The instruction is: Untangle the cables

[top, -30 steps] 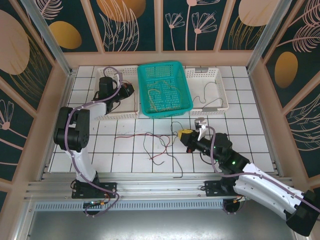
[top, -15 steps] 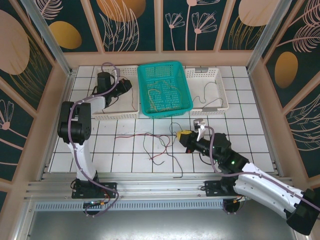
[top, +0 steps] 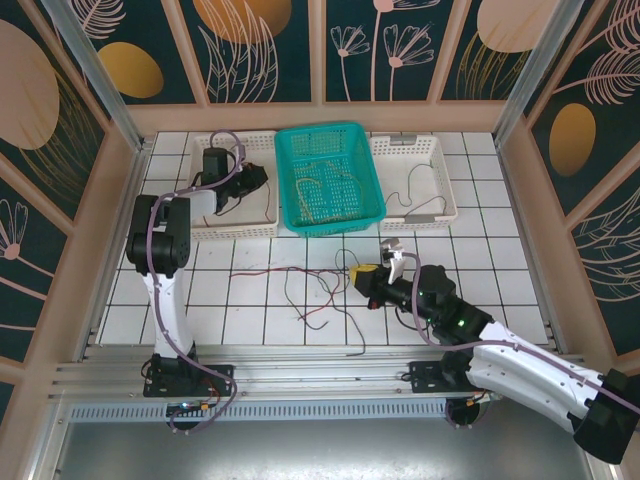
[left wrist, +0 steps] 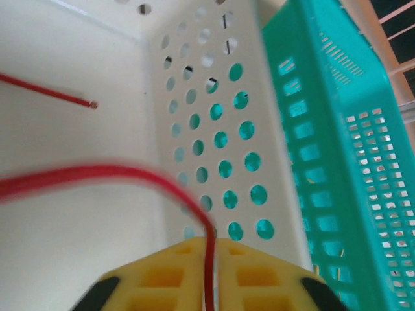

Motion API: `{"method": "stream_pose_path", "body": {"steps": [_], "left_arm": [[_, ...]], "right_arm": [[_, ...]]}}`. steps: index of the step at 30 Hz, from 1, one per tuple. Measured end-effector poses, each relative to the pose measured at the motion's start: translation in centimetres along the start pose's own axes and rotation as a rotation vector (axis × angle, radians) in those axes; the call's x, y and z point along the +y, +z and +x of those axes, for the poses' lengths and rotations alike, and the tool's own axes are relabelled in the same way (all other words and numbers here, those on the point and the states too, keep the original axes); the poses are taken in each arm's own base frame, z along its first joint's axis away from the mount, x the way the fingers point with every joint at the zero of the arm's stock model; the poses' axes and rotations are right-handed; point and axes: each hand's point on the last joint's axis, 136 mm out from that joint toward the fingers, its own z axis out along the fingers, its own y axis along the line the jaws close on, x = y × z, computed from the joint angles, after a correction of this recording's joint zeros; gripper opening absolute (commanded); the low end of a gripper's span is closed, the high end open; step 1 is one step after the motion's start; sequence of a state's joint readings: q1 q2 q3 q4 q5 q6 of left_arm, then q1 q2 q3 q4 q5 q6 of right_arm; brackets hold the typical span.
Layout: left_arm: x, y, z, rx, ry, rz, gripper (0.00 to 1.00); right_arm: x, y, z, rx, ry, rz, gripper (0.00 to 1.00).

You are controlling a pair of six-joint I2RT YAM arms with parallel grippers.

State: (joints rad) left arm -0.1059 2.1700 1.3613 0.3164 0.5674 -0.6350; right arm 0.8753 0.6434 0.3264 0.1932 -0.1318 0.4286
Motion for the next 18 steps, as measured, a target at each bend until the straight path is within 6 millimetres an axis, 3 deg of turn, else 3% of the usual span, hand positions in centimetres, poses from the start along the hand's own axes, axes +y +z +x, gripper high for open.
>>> {"method": "stream_pose_path", "body": {"steps": [10, 13, 18], "left_arm": [[-1.6, -0.9, -1.4, -0.017, 0.014, 0.016, 0.72], [-4.0, -2.5, -2.8, -0.048, 0.041, 0.037, 0.82], [-10.0, -7.3, -6.1, -0.145, 0.116, 0.098, 0.92]], "right_arm": [[0.8, -0.2, -1.6, -0.024, -0.007, 0.0, 0.0], [1.1, -0.4, -3.1, -0.046, -0.009, 0.019, 0.0], [2.8, -0.9, -6.5, -0.088, -0.023, 0.017, 0.0]]}}
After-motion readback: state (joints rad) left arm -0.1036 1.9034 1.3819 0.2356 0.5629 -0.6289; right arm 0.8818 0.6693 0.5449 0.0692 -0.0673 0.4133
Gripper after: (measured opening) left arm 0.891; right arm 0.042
